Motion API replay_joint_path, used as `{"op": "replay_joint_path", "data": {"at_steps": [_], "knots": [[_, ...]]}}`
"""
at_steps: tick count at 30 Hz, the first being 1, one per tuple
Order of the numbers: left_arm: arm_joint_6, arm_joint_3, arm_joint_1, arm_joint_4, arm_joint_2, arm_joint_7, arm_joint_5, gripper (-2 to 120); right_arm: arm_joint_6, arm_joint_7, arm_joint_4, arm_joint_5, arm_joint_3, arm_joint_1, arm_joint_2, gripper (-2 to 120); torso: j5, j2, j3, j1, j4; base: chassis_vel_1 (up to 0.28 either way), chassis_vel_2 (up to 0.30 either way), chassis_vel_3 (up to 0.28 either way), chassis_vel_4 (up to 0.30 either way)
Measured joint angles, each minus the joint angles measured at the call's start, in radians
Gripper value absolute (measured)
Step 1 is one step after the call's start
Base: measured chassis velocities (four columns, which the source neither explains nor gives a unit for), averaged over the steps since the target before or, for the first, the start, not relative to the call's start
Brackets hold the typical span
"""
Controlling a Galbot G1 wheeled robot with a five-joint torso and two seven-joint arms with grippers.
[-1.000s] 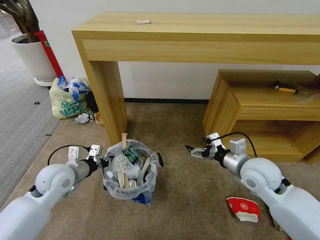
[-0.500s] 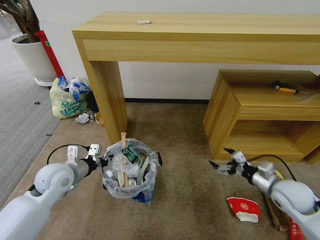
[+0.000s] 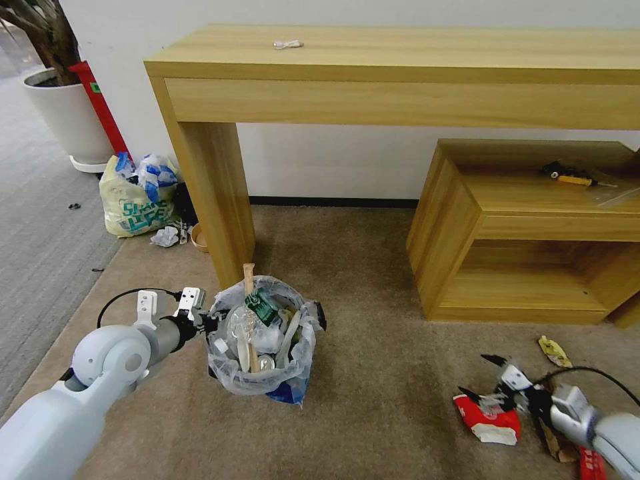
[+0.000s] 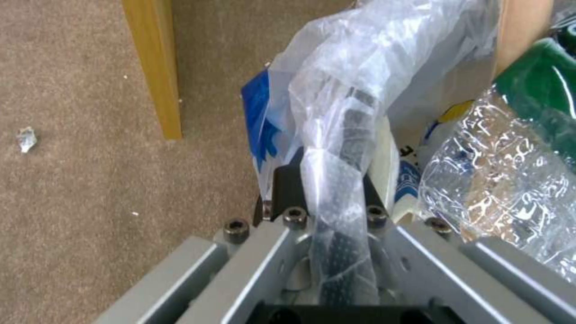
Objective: Pick up the trash bin and place the garbage on the floor into it.
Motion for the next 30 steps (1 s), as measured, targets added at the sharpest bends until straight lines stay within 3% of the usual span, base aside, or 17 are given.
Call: {"op": "replay_joint_path", "data": {"at_steps": [12,30], "knots": [[0.0,0.006,0.002,-0.006,-0.013,-0.002,0.006,0,0.062,-0.118,-0.136,-0.12,0.014,-0.009,0.011,100,0.0,0.0,0.0,0.0,-0.0001,0.0,0.0,0.0,0.0],[0.0,0.012,0.008,-0.018,-0.024,-0.024,0.006,0,0.052,-0.137,-0.213,-0.188,-0.033,0.071,0.007,100,-0.0002,0.0,0.0,0.0,-0.0001,0.0,0.0,0.0,0.0]]}}
